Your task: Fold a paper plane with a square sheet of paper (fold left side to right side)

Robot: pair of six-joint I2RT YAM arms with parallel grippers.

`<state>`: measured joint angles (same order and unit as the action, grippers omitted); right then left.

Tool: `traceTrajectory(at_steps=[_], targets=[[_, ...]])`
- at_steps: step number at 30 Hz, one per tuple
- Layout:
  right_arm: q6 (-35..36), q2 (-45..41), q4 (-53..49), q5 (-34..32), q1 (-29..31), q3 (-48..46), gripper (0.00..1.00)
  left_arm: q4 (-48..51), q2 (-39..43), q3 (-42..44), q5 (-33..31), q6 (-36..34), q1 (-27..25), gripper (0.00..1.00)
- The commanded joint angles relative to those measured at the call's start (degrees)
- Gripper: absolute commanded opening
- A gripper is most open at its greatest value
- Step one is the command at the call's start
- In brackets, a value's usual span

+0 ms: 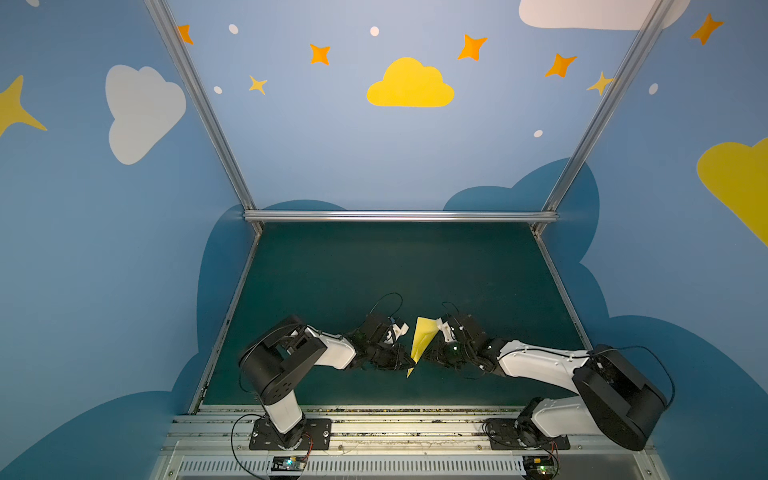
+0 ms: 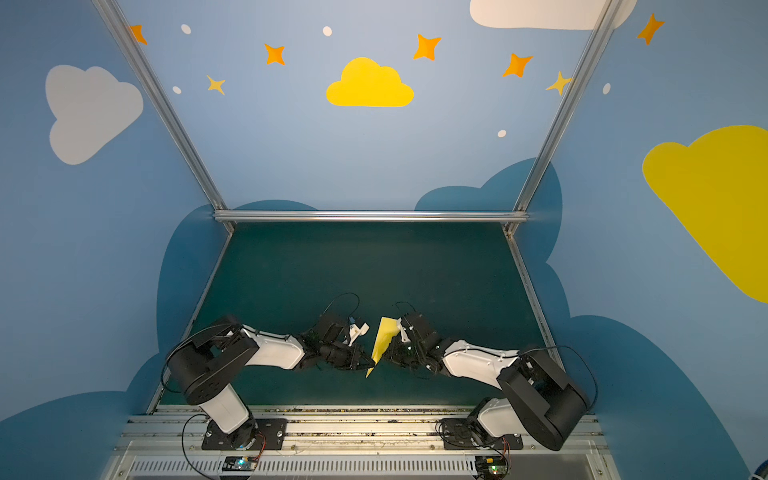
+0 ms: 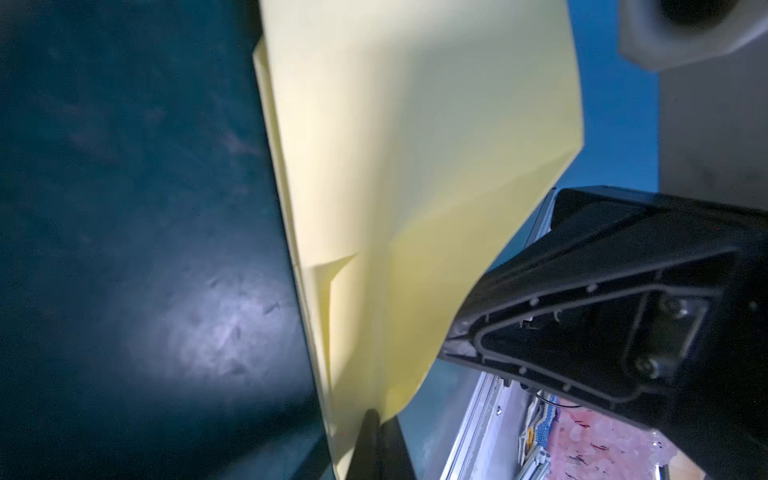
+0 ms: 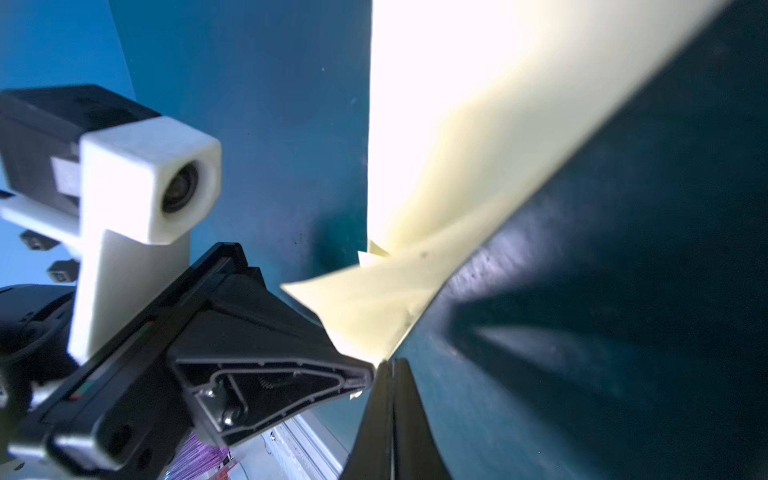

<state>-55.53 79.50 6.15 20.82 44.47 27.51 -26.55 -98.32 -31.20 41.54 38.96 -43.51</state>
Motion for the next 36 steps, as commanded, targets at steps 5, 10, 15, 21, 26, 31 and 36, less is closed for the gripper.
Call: traceTrajectory(at_steps=[5, 10, 15, 21, 26, 31, 36], targets=[[0.95, 3.05, 1.82, 1.41, 0.48, 3.14, 0.0, -3.93, -2.29, 0.86, 3.0, 2.66, 1.66, 0.03], [1.12, 4.94, 2.59, 1.99, 0.86, 4.46, 0.0, -3.95, -2.68, 0.94, 3.28, 2.68, 2.15, 0.03], [1.38, 7.03, 3.05, 2.13, 1.23, 5.64, 0.0, -4.04, -3.19, 0.96, 3.89, 2.61, 2.49, 0.03], [1.15, 10.05, 4.46, 1.75, 1.18, 5.75, 0.0, -3.43, -3.54, 0.88, 4.18, 2.18, 2.74, 0.03], [0.79, 12.12, 5.36, 1.68, 1.14, 5.67, 0.0, -2.99, -3.89, 0.88, 4.43, 1.68, 2.94, 0.03], [0.27, 13.25, 5.43, 1.25, 0.89, 5.1, 0.0, -1.55, -3.51, 0.49, 4.39, 0.86, 3.05, 0.03], [-0.58, 14.51, 5.52, 1.0, 0.71, 4.33, 0.0, 4.73, 0.61, -0.89, 2.66, -1.97, 3.68, 0.16]])
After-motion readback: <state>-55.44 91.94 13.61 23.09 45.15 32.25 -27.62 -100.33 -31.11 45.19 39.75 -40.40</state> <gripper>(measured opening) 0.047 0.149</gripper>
